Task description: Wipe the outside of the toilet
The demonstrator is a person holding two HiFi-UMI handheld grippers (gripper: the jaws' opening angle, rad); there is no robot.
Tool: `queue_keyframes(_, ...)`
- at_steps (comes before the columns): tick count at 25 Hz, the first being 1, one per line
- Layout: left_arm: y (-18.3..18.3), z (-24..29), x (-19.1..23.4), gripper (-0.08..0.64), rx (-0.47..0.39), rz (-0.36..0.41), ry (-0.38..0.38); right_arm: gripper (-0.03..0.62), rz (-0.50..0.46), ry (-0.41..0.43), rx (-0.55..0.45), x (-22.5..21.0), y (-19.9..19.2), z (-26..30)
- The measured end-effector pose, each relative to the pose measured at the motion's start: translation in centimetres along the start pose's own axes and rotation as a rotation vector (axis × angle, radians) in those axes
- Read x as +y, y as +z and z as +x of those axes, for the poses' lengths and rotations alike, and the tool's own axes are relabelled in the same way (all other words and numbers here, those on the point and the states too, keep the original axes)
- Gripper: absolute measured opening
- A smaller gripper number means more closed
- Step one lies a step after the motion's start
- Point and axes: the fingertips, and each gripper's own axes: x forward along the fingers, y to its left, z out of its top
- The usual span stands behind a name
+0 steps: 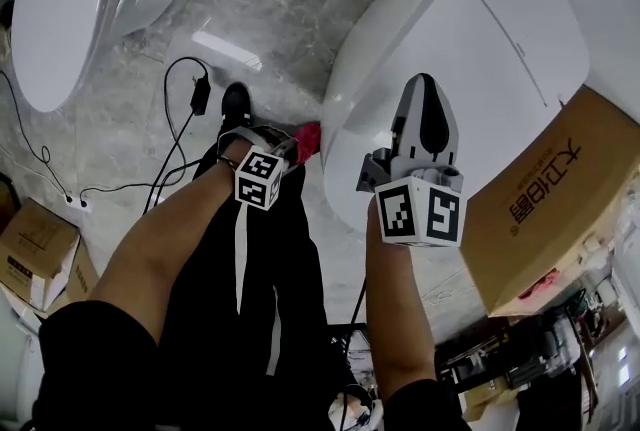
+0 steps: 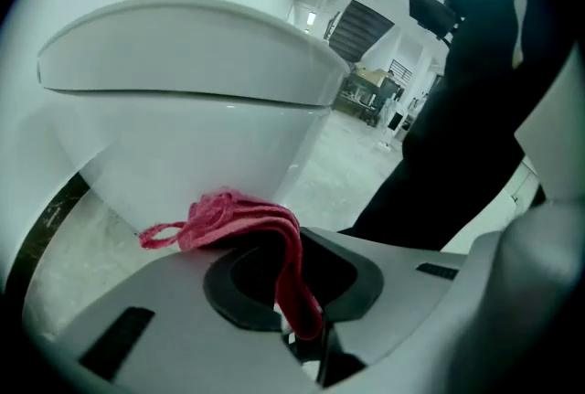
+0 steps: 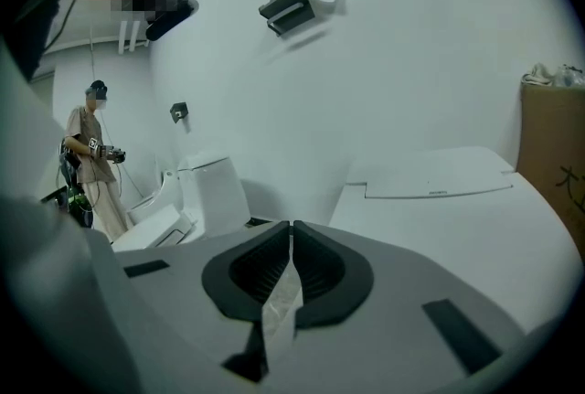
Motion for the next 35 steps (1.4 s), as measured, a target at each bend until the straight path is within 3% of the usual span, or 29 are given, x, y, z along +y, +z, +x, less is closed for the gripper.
queue_keyframes(2,-1.2,-2.5,2.0,0.057,0.028,0.014,0.014,0.037,-0.004,0.003,-0.021,-0.2,1.6,-0.4)
queue_keyframes(4,-1.6,-5.6,5.6,0.057,0.034,-0.014,0.076,0.037,-0.019,0.015,-0.038,-0.3,3.5,-0.6)
queue_keyframes(6,-1.2,-8.9,10.2,0.057,0.028,-0.046,0.167,0.037,-0.045,0.034,-0.059,-0.4,5.2,-0.5)
queue_keyframes(10,0.9,-14.2,20.4,0.057,0.003,-0.031,0.325,0.037,-0.067,0.031,-0.097,-1.5,7.7,0.4)
queue_keyframes(14,3.4,-16.6,30.9,0.057,-0.029,0.011,0.403,0.037,-0.067,-0.004,-0.106,-3.4,9.0,2.7)
queue_keyframes(20,5.5,-15.4,44.0,0.057,-0.07,0.02,0.41,0.037,-0.087,-0.094,-0.09,-6.3,9.3,7.5)
queue_keyframes(24,6.0,-12.6,49.2,0.057,-0.068,0.057,0.365,0.037,-0.215,-0.181,-0.02,-7.2,8.9,11.6)
queue_keyframes(31,7.2,-8.2,55.0,0.057,-0.054,0.089,0.316,0.037,-0.224,-0.247,-0.044,-9.1,11.9,18.0)
queue_keyframes(35,8.3,-6.3,55.1,0.057,-0.02,0.216,0.272,0.037,-0.213,-0.26,-0.057,-9.5,11.7,18.0)
